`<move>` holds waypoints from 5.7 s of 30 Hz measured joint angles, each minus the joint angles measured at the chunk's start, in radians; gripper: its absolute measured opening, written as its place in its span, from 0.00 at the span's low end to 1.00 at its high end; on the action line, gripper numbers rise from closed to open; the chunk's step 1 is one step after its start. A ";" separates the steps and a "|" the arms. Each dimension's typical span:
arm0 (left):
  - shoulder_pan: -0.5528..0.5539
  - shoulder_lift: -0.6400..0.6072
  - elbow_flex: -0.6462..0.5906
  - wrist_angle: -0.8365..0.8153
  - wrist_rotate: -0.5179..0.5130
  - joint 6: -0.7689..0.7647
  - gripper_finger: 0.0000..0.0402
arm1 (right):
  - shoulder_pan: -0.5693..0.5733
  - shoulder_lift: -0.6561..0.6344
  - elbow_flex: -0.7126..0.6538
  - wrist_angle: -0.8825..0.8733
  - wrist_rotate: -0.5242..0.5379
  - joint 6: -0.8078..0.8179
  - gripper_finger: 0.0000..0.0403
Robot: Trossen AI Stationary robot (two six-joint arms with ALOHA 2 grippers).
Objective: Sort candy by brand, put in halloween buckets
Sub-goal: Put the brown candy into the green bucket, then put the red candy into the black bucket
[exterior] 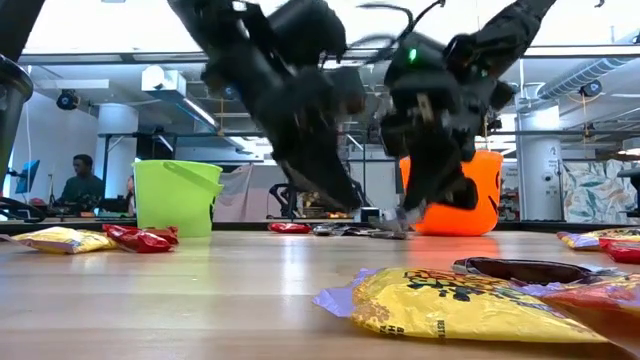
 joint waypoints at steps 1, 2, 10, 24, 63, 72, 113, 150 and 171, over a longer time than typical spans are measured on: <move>0.000 -0.023 0.004 -0.033 -0.011 0.009 0.00 | 0.000 -0.021 0.000 0.006 0.000 0.000 0.06; 0.000 -0.043 0.006 -0.058 -0.025 0.017 0.00 | 0.000 -0.043 0.002 0.009 0.003 -0.001 0.06; 0.032 -0.209 0.021 -0.156 -0.073 0.011 0.02 | 0.017 -0.202 0.070 -0.003 0.182 -0.064 0.06; 0.134 -0.451 0.019 -0.197 -0.050 -0.026 0.20 | 0.049 -0.246 0.272 -0.119 0.360 -0.294 0.06; 0.321 -0.457 0.399 -0.980 -0.158 -0.036 0.03 | -0.220 -0.218 0.549 -0.398 0.299 -0.418 0.47; 0.589 -0.463 0.365 -1.254 -0.161 0.111 0.03 | -0.334 -0.163 0.547 -0.393 0.296 -0.442 0.48; 0.863 -0.450 -0.024 -0.989 -0.084 0.271 0.14 | -0.499 0.517 1.314 -0.866 0.089 -0.608 0.48; 0.862 -0.811 0.210 -0.795 -0.085 0.219 0.33 | -0.413 0.848 1.315 -0.529 0.245 -0.857 0.31; 0.818 -0.806 0.064 -0.739 0.415 0.174 0.33 | -0.446 0.623 1.336 -0.735 -0.448 -0.706 0.04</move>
